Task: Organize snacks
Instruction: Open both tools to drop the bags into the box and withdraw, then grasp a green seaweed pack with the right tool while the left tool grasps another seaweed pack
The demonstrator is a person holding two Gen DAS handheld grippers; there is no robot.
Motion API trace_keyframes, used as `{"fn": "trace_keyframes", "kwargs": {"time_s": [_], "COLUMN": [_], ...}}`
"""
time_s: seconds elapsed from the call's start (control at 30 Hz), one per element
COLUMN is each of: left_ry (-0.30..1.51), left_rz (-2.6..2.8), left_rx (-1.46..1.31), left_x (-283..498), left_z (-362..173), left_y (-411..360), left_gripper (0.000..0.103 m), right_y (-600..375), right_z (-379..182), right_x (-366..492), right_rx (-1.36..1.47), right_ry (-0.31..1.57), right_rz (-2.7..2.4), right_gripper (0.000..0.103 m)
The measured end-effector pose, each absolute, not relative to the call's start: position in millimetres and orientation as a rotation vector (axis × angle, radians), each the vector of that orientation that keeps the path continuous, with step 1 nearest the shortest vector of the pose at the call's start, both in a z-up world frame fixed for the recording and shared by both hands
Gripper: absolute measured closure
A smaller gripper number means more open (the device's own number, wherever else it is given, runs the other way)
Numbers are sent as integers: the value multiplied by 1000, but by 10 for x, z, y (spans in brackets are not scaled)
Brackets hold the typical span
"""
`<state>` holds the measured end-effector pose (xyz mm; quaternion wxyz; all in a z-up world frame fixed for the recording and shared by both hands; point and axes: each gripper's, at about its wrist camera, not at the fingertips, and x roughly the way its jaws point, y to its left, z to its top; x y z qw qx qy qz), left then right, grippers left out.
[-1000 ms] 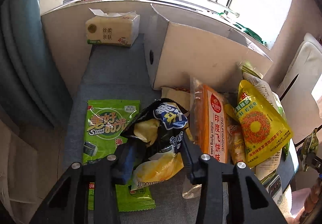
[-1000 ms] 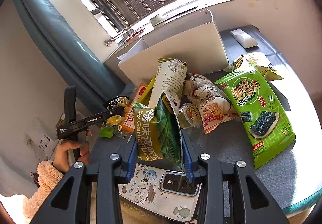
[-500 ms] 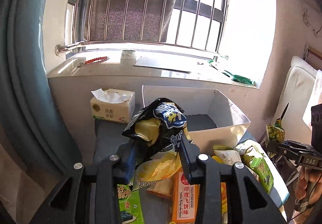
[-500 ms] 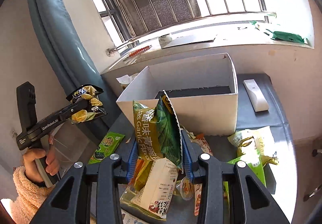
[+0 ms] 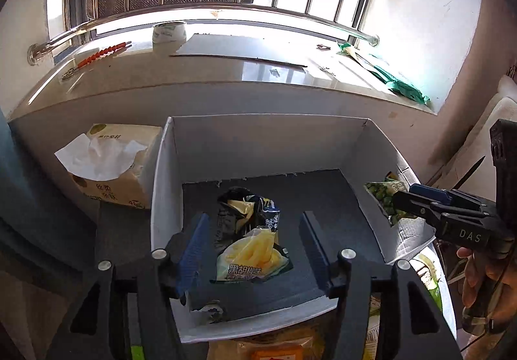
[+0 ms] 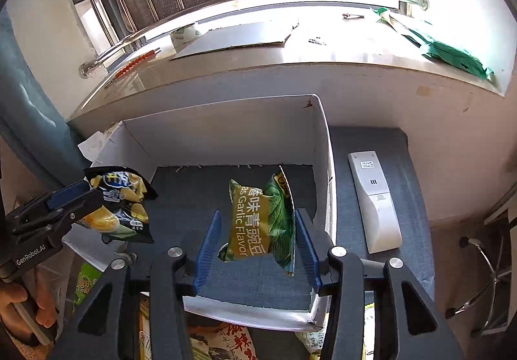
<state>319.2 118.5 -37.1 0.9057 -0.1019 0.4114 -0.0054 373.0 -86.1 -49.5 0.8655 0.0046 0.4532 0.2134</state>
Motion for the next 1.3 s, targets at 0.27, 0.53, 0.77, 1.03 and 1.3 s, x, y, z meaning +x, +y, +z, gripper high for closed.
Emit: {"fn": "trace_keyframes", "kwargs": {"time_s": [0.27,0.53,0.77,1.03,1.3], "left_ry": [676,545,570,645,670], "left_rz": [-12,2,26,30,41], "left_rx": [-146,-173,-208,-230,-249], "left_x": [2646,1591,826,497,399], "left_z": [-11,72,-334,-839,-933], "left_y": [1229,1403,1169,851,883], "left_gripper": [0,0,0,0,0], "right_y": [-1054,-1459,-1738,-1971,-2151], "right_z": [-155,-21,-379,-1057,-1174], "right_x": [3318,2480,1750,1202,1248], "right_rx": [32,150,198,168,-17], "right_ry": [812,733,720,837,803], "right_rz": [543,657,650,590,476], "right_gripper": [0,0,0,0,0]}}
